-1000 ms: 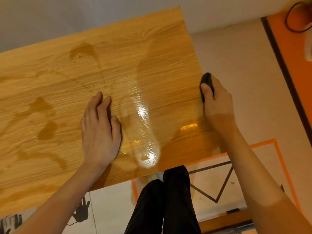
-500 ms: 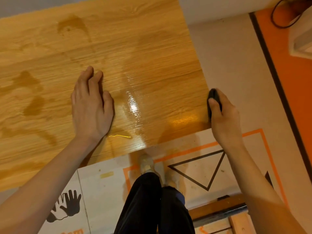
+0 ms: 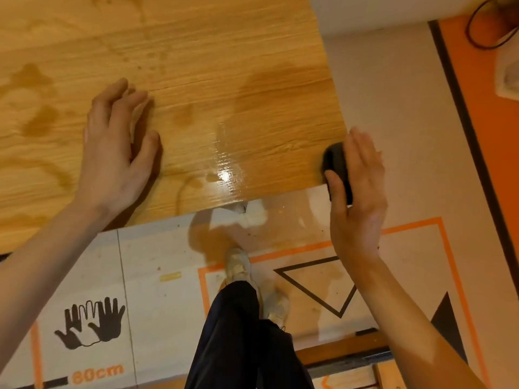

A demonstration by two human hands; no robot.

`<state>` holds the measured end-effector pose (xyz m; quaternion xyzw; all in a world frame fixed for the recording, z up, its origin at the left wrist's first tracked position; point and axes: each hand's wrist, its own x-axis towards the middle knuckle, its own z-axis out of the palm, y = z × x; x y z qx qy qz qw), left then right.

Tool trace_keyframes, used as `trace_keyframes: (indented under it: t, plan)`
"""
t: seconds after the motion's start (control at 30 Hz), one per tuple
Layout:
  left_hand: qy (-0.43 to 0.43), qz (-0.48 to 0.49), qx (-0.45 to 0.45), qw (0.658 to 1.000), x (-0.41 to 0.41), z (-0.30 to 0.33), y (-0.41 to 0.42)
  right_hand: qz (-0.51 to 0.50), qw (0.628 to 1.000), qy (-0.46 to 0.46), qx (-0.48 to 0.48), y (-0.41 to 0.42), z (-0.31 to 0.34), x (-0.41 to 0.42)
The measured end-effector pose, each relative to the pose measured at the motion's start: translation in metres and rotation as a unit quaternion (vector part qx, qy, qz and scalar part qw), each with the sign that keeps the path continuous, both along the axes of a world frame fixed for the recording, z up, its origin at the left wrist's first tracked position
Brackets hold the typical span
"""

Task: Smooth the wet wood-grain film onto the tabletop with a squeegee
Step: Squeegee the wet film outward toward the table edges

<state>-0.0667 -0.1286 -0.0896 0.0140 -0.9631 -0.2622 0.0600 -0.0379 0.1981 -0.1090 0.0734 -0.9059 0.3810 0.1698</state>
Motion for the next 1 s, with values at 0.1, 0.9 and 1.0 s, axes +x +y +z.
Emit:
trace_keyframes:
  t: [0.1,0.9,1.0]
  plan:
    - [0.004,0.007,-0.022,1.0,0.035,-0.006,-0.008,0.066,0.994,0.011,0.084,0.005,-0.015,-0.002]
    - [0.002,0.038,-0.045,0.998,0.041,-0.006,-0.004,0.209,0.936,0.142,0.245,0.052,-0.023,-0.022]
    - [-0.002,0.039,-0.046,0.998,0.042,-0.004,-0.005,0.175,0.961,0.109,0.183,0.029,-0.029,-0.01]
